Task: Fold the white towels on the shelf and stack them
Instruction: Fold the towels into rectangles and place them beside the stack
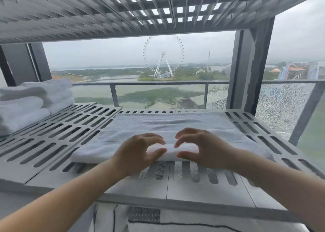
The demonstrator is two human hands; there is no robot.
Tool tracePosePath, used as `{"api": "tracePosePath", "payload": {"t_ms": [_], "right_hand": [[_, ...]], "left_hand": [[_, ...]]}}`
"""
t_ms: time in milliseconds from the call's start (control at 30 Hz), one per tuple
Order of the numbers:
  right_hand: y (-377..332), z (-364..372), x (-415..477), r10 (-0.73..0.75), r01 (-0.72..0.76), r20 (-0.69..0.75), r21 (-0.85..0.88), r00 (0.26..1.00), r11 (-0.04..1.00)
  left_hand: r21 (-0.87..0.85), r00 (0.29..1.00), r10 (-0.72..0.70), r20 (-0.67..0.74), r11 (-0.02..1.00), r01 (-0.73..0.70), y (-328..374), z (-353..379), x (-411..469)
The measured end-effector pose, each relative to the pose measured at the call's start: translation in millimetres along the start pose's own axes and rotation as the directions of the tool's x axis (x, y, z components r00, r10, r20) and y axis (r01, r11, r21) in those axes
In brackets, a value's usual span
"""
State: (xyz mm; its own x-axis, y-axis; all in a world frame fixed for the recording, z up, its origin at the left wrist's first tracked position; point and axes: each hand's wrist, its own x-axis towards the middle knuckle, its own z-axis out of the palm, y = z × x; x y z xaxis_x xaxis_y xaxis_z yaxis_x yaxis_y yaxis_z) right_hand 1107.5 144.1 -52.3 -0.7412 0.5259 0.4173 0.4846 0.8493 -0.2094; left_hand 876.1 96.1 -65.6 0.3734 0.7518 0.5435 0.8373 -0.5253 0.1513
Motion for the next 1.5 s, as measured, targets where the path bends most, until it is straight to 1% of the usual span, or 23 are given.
{"api": "tracePosePath", "payload": {"t_ms": [67, 167, 200, 267, 367, 467, 600, 700, 800, 900, 967, 1033, 1100, 1200, 1333, 1433, 1500], "right_hand": [[-11, 2, -7, -0.028, 0.026, -0.028, -0.069, 0.999, 0.997], [-19, 6, -18, -0.133, 0.107, -0.084, -0.263, 0.988, 0.959], [-20, 6, -20, -0.154, 0.119, -0.083, -0.331, 0.985, 0.936], [-20, 6, -23, -0.144, 0.106, -0.061, -0.424, 0.988, 0.900], [-22, 11, -23, -0.042, 0.027, -0.021, -0.493, 0.999, 0.869], [-21, 15, -23, 0.037, -0.017, 0.026, -0.554, 0.999, 0.832], [-24, 16, -23, 0.096, -0.088, -0.012, -0.537, 0.995, 0.839], [-32, 19, -20, 0.091, -0.110, -0.062, -0.505, 0.994, 0.856], [-38, 25, -12, 0.060, -0.098, -0.095, -0.473, 0.994, 0.875], [-45, 33, -5, 0.015, -0.067, -0.111, -0.477, 0.994, 0.876], [-46, 33, -4, 0.009, -0.088, -0.168, -0.468, 0.986, 0.880], [-46, 32, -6, 0.021, -0.116, -0.203, -0.468, 0.979, 0.876], [-47, 32, -8, 0.002, -0.104, -0.209, -0.479, 0.978, 0.872], [-46, 31, -11, 0.017, -0.104, -0.187, -0.472, 0.982, 0.876], [-44, 31, -14, 0.093, -0.137, -0.115, -0.475, 0.989, 0.869], [-45, 30, -9, 0.145, -0.159, -0.066, -0.476, 0.987, 0.865], [-43, 28, -7, 0.192, -0.180, -0.021, -0.458, 0.981, 0.871]], "left_hand": [[0.108, 0.990, 0.137, -0.039, 0.985, -0.132, 3, -4, -9], [0.331, 0.940, 0.341, -0.016, 0.889, -0.316, 0, -9, -15], [0.374, 0.924, 0.382, -0.004, 0.858, -0.353, -2, -10, -15], [0.412, 0.909, 0.417, 0.014, 0.826, -0.386, -4, -9, -15], [0.417, 0.910, 0.411, 0.055, 0.819, -0.395, -3, -8, -13], [0.437, 0.912, 0.403, 0.076, 0.809, -0.393, -2, -10, -13], [0.370, 0.941, 0.335, 0.036, 0.871, -0.324, -5, -11, -18], [0.297, 0.960, 0.277, 0.041, 0.914, -0.276, -6, -7, -20], [0.237, 0.974, 0.224, -0.012, 0.947, -0.215, -5, -6, -20], [0.272, 0.956, 0.291, -0.040, 0.924, -0.270, 5, -4, -16], [0.338, 0.944, 0.327, -0.034, 0.893, -0.297, 9, -2, -15], [0.368, 0.941, 0.337, -0.030, 0.879, -0.304, 8, -2, -15], [0.358, 0.938, 0.345, -0.027, 0.880, -0.313, 5, -4, -20], [0.351, 0.950, 0.311, -0.005, 0.890, -0.290, -5, -14, -31], [0.399, 0.979, 0.202, 0.007, 0.897, -0.188, -35, -34, -52], [0.444, 0.984, 0.175, 0.009, 0.881, -0.161, -47, -45, -65], [0.439, 0.986, 0.168, -0.005, 0.886, -0.149, -50, -49, -69]]}}
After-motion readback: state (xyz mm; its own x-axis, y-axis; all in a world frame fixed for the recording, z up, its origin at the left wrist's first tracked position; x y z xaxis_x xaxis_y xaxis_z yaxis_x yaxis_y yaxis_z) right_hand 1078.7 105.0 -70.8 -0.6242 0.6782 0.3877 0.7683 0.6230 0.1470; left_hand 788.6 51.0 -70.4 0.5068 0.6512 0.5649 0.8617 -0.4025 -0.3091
